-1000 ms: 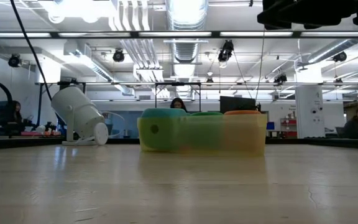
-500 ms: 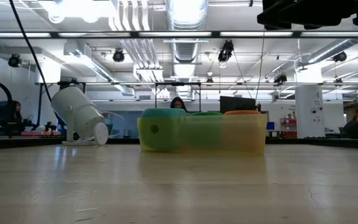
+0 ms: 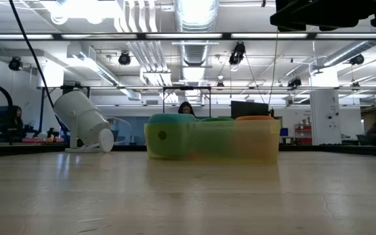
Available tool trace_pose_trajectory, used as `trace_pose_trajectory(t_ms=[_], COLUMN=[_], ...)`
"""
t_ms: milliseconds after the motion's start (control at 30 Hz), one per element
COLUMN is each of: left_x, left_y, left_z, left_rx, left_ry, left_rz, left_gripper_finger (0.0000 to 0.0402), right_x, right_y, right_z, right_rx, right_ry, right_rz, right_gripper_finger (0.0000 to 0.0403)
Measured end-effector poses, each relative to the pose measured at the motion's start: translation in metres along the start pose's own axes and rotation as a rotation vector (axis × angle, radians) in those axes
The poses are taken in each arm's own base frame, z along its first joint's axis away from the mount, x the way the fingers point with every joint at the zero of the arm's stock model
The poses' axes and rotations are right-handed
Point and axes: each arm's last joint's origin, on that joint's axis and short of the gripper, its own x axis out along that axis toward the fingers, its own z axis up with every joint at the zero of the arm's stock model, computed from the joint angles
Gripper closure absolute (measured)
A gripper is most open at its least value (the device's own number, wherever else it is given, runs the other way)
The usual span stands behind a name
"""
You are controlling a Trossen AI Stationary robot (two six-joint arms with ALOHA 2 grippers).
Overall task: Pick & Place Dice
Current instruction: Put the small black dice into the yellow bin
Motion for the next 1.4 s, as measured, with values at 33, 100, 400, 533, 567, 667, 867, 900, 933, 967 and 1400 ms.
trace_pose_trajectory(t_ms=[33, 100, 400, 533, 567, 667, 867, 900, 933, 967, 1400], left_x=[0.000, 0.000, 0.000, 0.000, 0.000, 0.000, -0.010, -0.015, -0.019, -0.023, -0.057], left_y=[0.000, 0.000, 0.001, 0.001, 0.000, 0.000, -0.001, 0.000, 0.001, 0.002, 0.054], left_z=[0.000, 0.000, 0.000, 0.000, 0.000, 0.000, 0.006, 0.009, 0.012, 0.017, 0.104], left_rx=[0.001, 0.004, 0.008, 0.009, 0.011, 0.010, -0.005, -0.013, -0.024, -0.039, -0.032], left_ry=[-0.001, -0.001, 0.001, 0.001, 0.001, 0.006, -0.022, -0.048, -0.078, -0.114, -0.504], left_rz=[-0.001, -0.002, 0.005, 0.001, 0.000, -0.004, -0.018, -0.025, -0.030, -0.031, 0.090], left_gripper_finger=[0.0240, 0.0240, 0.0293, 0.0341, 0.0350, 0.0355, 0.0355, 0.0355, 0.0355, 0.0355, 0.0355], right_x=[0.000, 0.000, 0.000, 0.000, 0.000, 0.000, 0.000, 0.000, 0.000, 0.000, 0.000], right_y=[0.000, 0.000, 0.000, 0.000, 0.000, 0.000, 0.000, 0.000, 0.000, 0.000, 0.000], right_z=[0.000, 0.000, 0.000, 0.000, 0.000, 0.000, 0.000, 0.000, 0.000, 0.000, -0.001], right_rx=[0.000, 0.000, 0.000, 0.000, 0.000, -0.001, -0.003, -0.003, -0.002, -0.002, -0.062], right_ry=[0.000, 0.000, 0.000, 0.000, 0.000, 0.000, 0.000, 0.000, 0.001, 0.002, 0.008], right_rz=[0.000, 0.000, 0.000, 0.000, 0.000, 0.001, 0.001, 0.000, 0.000, 0.001, 0.003], right_gripper_finger=[0.0229, 0.0229, 0.0229, 0.0229, 0.0229, 0.0229, 0.0229, 0.0229, 0.0229, 0.0229, 0.0229])
